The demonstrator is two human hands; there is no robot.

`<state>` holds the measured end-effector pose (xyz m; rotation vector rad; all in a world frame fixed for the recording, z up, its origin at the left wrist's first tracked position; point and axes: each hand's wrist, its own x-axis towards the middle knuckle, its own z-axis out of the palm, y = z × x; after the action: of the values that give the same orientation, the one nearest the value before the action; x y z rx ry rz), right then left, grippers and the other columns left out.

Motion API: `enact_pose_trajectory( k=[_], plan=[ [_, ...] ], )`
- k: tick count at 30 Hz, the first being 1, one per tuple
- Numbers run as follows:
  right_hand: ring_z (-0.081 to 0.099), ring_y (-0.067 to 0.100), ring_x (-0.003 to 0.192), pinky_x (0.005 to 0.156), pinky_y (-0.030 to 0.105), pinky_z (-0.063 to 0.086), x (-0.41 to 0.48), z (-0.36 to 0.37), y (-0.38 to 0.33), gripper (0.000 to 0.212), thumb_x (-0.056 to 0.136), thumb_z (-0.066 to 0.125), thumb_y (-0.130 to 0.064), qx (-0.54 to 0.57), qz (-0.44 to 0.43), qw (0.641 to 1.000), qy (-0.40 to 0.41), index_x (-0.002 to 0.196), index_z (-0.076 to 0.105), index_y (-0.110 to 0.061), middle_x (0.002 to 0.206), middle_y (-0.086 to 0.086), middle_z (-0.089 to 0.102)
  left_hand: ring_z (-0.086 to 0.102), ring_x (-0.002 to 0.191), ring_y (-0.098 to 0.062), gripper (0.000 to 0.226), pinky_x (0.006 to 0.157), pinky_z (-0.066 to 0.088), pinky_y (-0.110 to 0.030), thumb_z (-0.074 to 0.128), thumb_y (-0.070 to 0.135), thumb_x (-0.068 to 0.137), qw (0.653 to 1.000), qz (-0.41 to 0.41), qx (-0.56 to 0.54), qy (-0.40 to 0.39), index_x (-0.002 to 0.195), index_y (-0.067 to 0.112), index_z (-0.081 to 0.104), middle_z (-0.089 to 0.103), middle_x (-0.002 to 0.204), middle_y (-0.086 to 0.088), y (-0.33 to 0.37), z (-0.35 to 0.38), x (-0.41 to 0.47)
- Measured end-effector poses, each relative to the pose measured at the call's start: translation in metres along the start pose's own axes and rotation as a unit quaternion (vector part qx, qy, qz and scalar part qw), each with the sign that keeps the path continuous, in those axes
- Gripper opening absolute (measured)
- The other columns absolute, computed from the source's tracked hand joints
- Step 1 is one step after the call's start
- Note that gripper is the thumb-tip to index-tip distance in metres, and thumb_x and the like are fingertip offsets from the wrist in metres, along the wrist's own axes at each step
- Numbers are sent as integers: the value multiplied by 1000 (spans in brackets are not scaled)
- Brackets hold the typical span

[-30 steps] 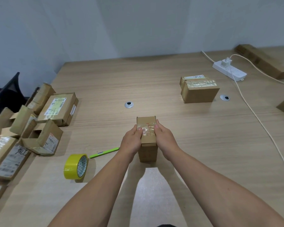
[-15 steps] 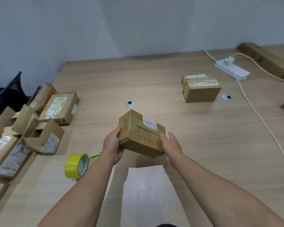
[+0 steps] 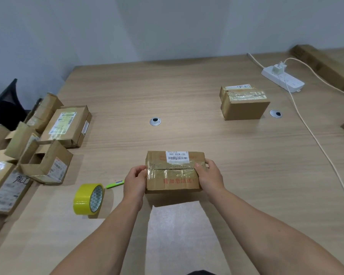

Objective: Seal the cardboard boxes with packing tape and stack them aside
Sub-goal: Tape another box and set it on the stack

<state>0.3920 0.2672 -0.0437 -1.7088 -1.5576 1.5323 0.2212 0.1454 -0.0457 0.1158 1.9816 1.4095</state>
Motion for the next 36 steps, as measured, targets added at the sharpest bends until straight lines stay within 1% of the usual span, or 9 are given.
enact_pose_trajectory(
  k=[3, 6, 12, 14, 18, 22, 29, 32, 36],
  plan=[
    [61, 23, 107, 79, 29, 43, 3, 3, 5, 40, 99, 58, -37, -22, 2, 1000, 10, 137, 55, -23, 123, 3, 66, 67, 91, -21, 22, 78, 55, -41, 55, 16, 94, 1000, -12, 24, 10, 86, 25, 73, 74, 96, 0, -1, 3, 1],
    [59, 21, 97, 70, 29, 44, 2, 3, 8, 37, 97, 59, -39, -35, 14, 999, 21, 132, 57, -29, 116, 2, 66, 63, 84, -26, 38, 72, 45, -37, 48, 35, 96, 998, -28, 64, 7, 70, 19, 69, 70, 82, -2, 0, 7, 1],
    [55, 15, 88, 60, 15, 36, 3, 6, 12, 31, 98, 59, -33, -58, 8, 998, 4, 129, 57, -33, 103, -4, 63, 54, 117, -30, 49, 92, 40, -35, 44, 49, 101, 975, 13, 220, -24, 122, 11, 67, 64, 125, -9, -13, 16, -9],
    [56, 12, 86, 61, 14, 36, 4, 6, 14, 30, 98, 59, -31, -60, 4, 998, 5, 128, 58, -32, 104, -6, 65, 52, 123, -32, 52, 96, 39, -36, 44, 50, 101, 972, 9, 233, -24, 129, 10, 62, 61, 131, -10, -19, 19, -9],
    [57, 19, 100, 74, 27, 39, 2, 5, 17, 39, 99, 58, -37, -101, 9, 995, -3, 137, 53, -27, 115, -2, 65, 54, 121, -30, 54, 100, 44, -40, 43, 54, 100, 969, -9, 247, -27, 132, 13, 60, 62, 129, -10, -27, 20, -4],
    [56, 29, 115, 82, 34, 41, 3, 13, 15, 52, 99, 54, -43, -147, 24, 989, 0, 145, 42, -21, 127, 8, 61, 57, 111, -23, 43, 83, 38, -30, 57, 48, 95, 965, 23, 260, -17, 123, 15, 59, 63, 121, -4, -21, 27, -4],
    [43, 34, 129, 98, 48, 41, -5, 37, 7, 96, 77, 61, -77, -215, 78, 973, 17, 145, 24, -21, 140, 11, 42, 56, 120, -31, 78, 93, 45, -40, 66, 68, 79, 956, -30, 288, 41, 130, 11, 51, 61, 128, -8, -19, 47, 0],
    [41, 33, 130, 96, 50, 40, -4, 43, 9, 101, 72, 62, -81, -225, 88, 970, 37, 144, 23, -23, 141, 9, 41, 56, 120, -31, 85, 91, 46, -42, 66, 70, 77, 952, -30, 299, 60, 134, 11, 46, 57, 131, -8, -22, 52, -1],
    [42, 32, 129, 95, 49, 41, -1, 45, 11, 95, 74, 64, -78, -239, 91, 966, 44, 142, 24, -24, 140, 9, 40, 57, 117, -31, 73, 87, 44, -38, 68, 63, 82, 952, -28, 299, 59, 127, 10, 49, 60, 125, -9, -22, 52, 0]
  ],
)
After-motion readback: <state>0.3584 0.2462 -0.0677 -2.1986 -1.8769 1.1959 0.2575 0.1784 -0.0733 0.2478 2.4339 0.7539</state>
